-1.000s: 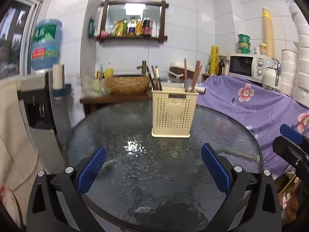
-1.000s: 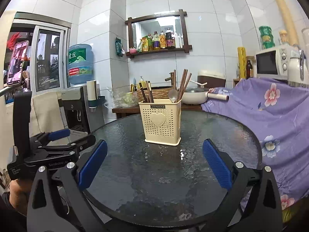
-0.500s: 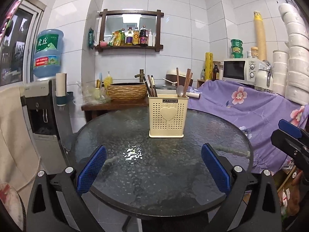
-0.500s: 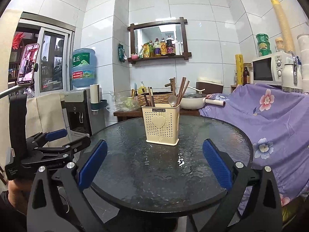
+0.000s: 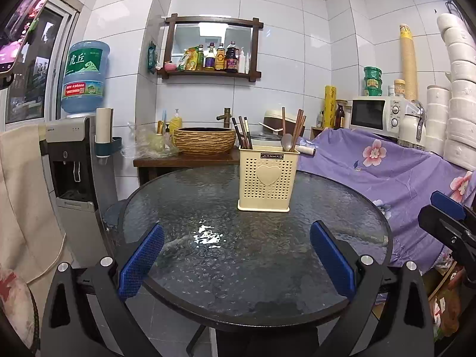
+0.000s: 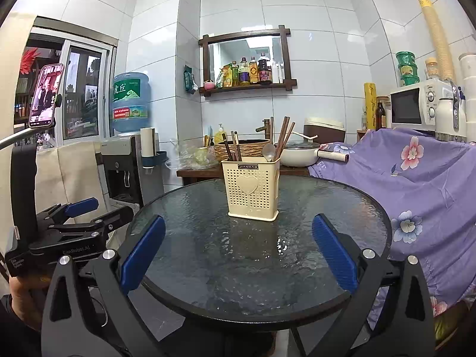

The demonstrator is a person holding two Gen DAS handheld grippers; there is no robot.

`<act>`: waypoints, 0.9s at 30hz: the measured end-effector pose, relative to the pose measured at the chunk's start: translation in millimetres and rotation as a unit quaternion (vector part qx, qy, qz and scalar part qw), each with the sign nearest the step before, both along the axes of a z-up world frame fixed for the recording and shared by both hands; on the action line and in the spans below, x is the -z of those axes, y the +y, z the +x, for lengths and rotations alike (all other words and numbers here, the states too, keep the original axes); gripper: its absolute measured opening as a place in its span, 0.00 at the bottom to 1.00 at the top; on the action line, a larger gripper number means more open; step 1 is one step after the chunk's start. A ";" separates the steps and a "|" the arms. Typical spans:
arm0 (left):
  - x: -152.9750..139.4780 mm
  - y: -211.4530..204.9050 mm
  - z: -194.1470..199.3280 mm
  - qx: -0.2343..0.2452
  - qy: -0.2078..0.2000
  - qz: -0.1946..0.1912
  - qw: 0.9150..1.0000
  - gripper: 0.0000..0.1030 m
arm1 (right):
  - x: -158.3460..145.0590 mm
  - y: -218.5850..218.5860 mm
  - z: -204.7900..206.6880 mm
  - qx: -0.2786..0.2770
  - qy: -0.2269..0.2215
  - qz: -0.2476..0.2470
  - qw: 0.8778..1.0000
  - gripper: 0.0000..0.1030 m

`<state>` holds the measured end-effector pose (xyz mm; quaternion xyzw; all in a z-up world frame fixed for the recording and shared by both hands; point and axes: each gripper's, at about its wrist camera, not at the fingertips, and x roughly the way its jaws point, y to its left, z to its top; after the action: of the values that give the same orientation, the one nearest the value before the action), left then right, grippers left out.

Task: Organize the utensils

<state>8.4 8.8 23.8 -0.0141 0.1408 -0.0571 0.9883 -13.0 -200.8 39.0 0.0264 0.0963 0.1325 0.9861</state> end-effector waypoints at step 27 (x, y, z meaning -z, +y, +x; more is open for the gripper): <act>2.4 4.2 -3.7 0.008 0.008 -0.004 1.000 0.94 | 2.1 7.4 -0.8 -0.004 0.001 -0.007 1.000 0.94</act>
<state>4.7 13.0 21.4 -0.0172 0.1483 -0.0656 0.9866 -13.7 -193.4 37.0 0.0189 0.0984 0.1362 0.9856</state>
